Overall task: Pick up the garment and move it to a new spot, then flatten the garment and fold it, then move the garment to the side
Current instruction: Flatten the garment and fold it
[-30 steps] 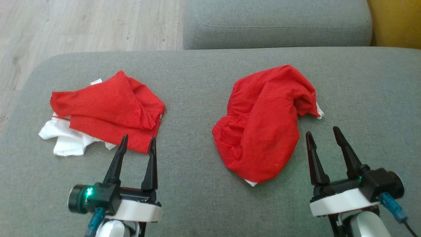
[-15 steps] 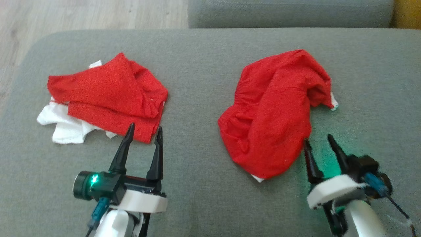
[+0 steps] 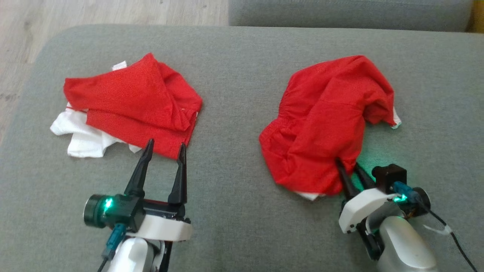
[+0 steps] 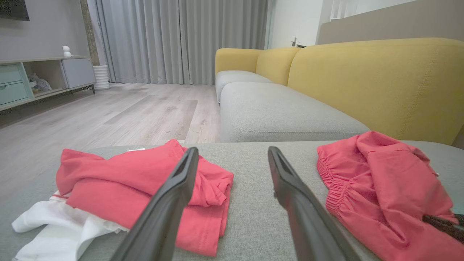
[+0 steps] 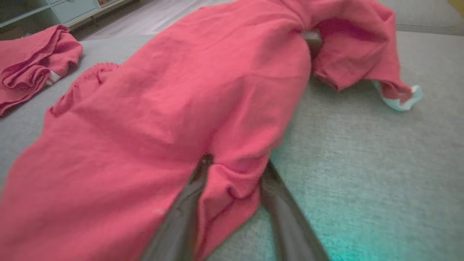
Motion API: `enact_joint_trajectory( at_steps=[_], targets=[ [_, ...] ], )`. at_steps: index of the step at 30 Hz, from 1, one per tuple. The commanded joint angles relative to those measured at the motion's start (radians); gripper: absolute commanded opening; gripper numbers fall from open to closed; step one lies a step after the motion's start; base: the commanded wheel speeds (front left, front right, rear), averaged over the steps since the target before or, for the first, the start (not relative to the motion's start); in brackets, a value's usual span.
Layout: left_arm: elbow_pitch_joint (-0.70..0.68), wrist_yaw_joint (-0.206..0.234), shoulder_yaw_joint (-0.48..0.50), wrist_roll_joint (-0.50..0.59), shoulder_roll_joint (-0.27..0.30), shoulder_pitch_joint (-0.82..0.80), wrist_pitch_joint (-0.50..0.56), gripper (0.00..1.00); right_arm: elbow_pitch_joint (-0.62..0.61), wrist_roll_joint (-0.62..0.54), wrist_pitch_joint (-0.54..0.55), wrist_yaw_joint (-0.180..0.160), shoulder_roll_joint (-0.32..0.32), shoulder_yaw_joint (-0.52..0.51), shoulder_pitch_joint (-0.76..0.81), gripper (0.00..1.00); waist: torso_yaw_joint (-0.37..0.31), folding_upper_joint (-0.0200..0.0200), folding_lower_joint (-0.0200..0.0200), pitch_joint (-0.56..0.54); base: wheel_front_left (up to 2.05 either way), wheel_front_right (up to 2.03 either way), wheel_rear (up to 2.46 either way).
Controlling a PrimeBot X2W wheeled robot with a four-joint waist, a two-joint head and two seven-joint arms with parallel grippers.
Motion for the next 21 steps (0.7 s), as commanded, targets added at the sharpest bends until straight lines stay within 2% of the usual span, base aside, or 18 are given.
enact_joint_trajectory(
  at_steps=[1,6,9,18,19,20,21],
  targets=[
    [-0.023,-0.001,0.039,0.012,0.001,-0.033,-0.005,1.00,-0.007,-0.012,-0.019,-0.001,-0.001,0.014,-0.015,0.00,-0.013,-0.0001,-0.0001,-0.012,0.00,0.00,0.00],
    [-0.017,-0.006,0.043,0.014,-0.001,-0.018,-0.005,1.00,-0.023,-0.116,-0.050,-0.001,-0.001,-0.100,-0.014,0.00,-0.047,-0.0001,-0.0001,-0.053,0.00,0.00,0.00],
    [-0.018,-0.006,0.044,0.013,-0.002,-0.006,-0.005,1.00,-0.075,-0.212,-0.042,-0.001,-0.001,-0.191,-0.012,0.00,-0.071,-0.0001,-0.0001,-0.079,0.00,0.00,0.00],
    [-0.022,0.000,0.026,0.000,-0.005,0.017,-0.005,1.00,-0.326,-0.517,0.110,-0.001,-0.019,-0.398,0.016,0.00,-0.083,-0.0001,-0.0001,-0.114,0.00,0.00,0.00],
    [-0.022,0.001,0.024,-0.002,-0.006,0.018,-0.005,1.00,-0.340,-0.537,0.120,-0.001,-0.019,-0.419,0.016,0.17,-0.080,-0.0001,-0.0001,-0.112,0.00,0.00,0.00],
    [-0.023,0.001,0.022,-0.004,-0.006,0.018,-0.005,1.00,-0.353,-0.561,0.128,-0.001,-0.018,-0.439,0.015,0.78,-0.078,-0.0001,-0.0001,-0.109,0.00,0.00,0.00],
    [-0.023,0.002,0.021,-0.006,-0.006,0.017,-0.005,1.00,-0.362,-0.577,0.134,-0.001,-0.017,-0.457,0.015,1.00,-0.075,-0.0001,-0.0001,-0.106,0.00,0.00,0.00]
  ],
)
